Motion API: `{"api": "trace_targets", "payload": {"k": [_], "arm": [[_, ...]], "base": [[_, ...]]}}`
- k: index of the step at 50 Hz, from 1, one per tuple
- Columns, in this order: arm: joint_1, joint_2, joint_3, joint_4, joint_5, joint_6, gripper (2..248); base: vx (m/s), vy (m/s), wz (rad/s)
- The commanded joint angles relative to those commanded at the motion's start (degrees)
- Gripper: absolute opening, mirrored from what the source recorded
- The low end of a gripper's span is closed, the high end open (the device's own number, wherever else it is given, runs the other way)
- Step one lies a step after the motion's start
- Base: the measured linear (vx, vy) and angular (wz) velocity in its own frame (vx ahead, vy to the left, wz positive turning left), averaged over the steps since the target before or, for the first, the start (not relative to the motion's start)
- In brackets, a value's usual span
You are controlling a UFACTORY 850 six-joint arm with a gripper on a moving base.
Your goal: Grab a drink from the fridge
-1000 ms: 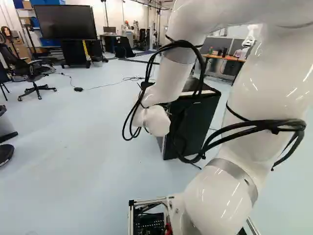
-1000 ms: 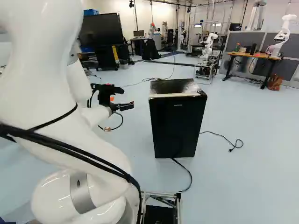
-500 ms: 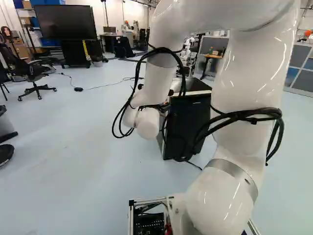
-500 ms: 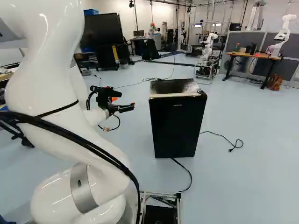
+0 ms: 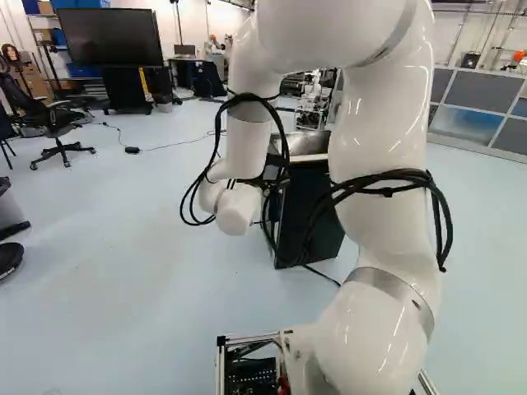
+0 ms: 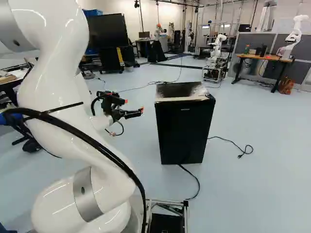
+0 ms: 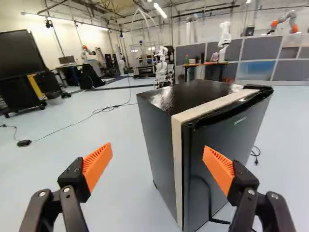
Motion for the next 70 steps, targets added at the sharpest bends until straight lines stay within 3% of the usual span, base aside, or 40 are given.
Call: {"api": "trace_targets", "payload": {"k": [17,70], "arm": [[-0.79,-5.0,-3.0,5.87,3.41,0.0,247],[-3.17,-19.43,-12.91,6.21,3.59,0.0,247]], "base": [[0.0,0.0,0.0],[0.0,0.0,0.0]]}}
